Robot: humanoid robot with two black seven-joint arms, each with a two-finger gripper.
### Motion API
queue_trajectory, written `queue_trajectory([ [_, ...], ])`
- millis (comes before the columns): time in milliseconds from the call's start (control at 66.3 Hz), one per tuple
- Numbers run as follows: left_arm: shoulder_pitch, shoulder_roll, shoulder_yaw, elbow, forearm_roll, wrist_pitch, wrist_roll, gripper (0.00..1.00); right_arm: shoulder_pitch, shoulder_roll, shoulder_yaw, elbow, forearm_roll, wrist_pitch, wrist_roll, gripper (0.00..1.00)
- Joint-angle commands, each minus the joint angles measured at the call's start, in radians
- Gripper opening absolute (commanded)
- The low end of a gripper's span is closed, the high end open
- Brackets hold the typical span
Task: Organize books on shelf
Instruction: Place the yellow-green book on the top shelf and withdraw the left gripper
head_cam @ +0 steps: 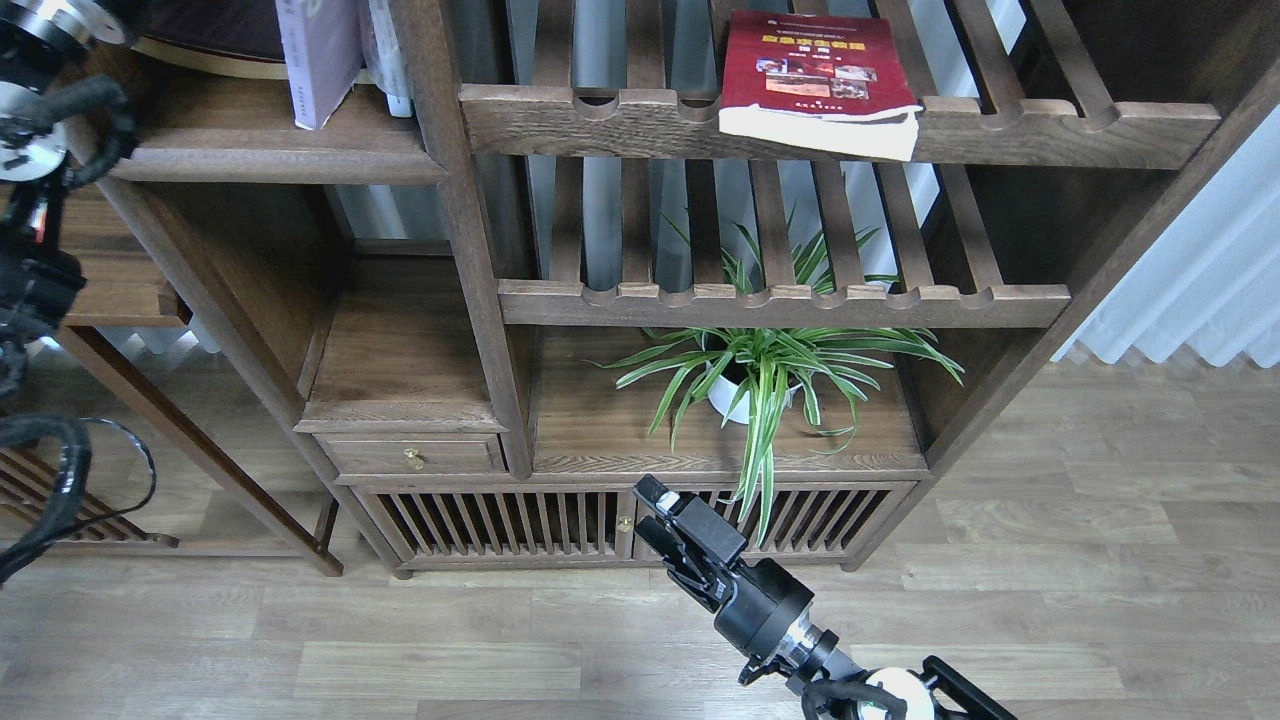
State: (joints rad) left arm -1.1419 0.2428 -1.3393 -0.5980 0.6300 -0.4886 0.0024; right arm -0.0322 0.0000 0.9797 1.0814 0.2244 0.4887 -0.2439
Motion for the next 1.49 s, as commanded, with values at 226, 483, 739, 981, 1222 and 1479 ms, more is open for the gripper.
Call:
queue_trajectory([
  [226, -0.002, -0.028, 0.025, 0.021, -0.016, 0.000, -0.001, 0.39, 0.000, 0.000, 0.000, 0.000, 0.000, 0.000, 0.006, 0.99],
  [483, -0.004, -0.037, 0.023, 0.020, -0.062, 0.000, -0.004, 0.57, 0.002, 0.000, 0.007, 0.000, 0.000, 0.000, 0.037, 0.99],
  [739, 0.008, -0.051, 0.019, 0.001, -0.162, 0.000, -0.009, 0.65, 0.002, 0.000, 0.008, 0.000, 0.001, 0.000, 0.037, 0.99],
  [981, 0.116, -0.022, 0.009, -0.092, -0.366, 0.000, -0.001, 0.65, 0.003, 0.000, 0.008, 0.000, 0.003, 0.000, 0.037, 0.99],
  [1222, 0.226, -0.013, -0.006, -0.221, -0.493, 0.000, -0.005, 0.71, 0.012, 0.000, 0.034, 0.011, 0.003, 0.000, 0.066, 0.99],
  [1479, 0.277, -0.020, -0.008, -0.296, -0.550, 0.000, -0.021, 0.78, 0.025, 0.000, 0.045, 0.020, 0.004, 0.000, 0.072, 0.99],
])
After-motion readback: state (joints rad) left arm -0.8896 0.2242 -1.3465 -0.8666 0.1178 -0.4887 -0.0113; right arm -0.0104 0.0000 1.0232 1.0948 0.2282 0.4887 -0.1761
